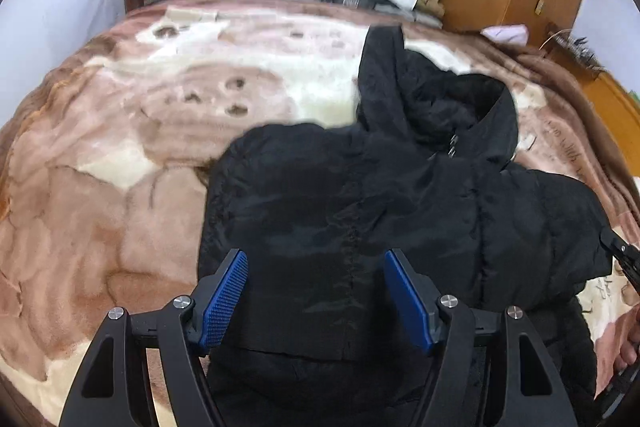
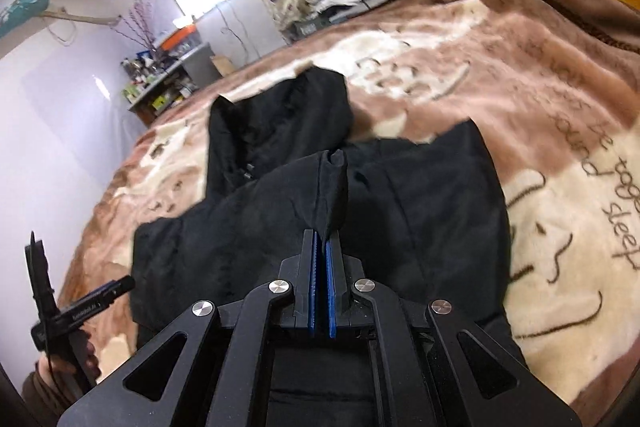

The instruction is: Fold large clothes

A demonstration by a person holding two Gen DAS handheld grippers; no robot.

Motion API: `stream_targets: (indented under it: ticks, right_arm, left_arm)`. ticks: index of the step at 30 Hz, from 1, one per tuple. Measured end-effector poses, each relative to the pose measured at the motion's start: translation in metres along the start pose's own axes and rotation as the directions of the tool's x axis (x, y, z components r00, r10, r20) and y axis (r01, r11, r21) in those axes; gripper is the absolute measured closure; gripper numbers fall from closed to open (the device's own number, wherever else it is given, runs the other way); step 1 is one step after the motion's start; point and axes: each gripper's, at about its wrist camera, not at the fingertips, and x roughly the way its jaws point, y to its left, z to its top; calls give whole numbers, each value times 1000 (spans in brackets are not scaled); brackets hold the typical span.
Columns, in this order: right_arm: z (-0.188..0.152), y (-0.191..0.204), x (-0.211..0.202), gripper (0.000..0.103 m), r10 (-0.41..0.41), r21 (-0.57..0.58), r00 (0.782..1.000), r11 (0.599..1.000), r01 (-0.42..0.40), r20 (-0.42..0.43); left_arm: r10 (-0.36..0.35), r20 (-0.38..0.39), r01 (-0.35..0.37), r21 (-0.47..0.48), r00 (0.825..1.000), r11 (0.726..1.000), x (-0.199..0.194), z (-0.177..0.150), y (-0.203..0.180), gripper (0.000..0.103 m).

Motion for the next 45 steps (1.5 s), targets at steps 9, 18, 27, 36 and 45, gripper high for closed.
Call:
stream_targets:
  ticks: [9,18,27,36,45]
  right_arm:
    - [-14,-11,37,89,-141,-46,985,989,137,-103]
    - [6,36,-4,61,-143,-178,988,972,150,49]
    - [-14,52,77,60,-100,-253,966,967,37,-238]
    - [71,28,52,57,72,-105,981,990,-92,-181]
    - [185,-14,103,40,66,123,990,991,-50,-129]
  left_arm:
    - [51,-66,-52,-4,996,999,28,-3,8,32]
    - [4,10,-4,7,1000,1000,-9,12,9,32]
    - [-51,-31,53,98,998,994,-10,34,-17,21]
    - [-112,-32,115,85,993,990,1,105,-16,21]
    - [-198,-34,196,-65,980,979,46,218,-30,15]
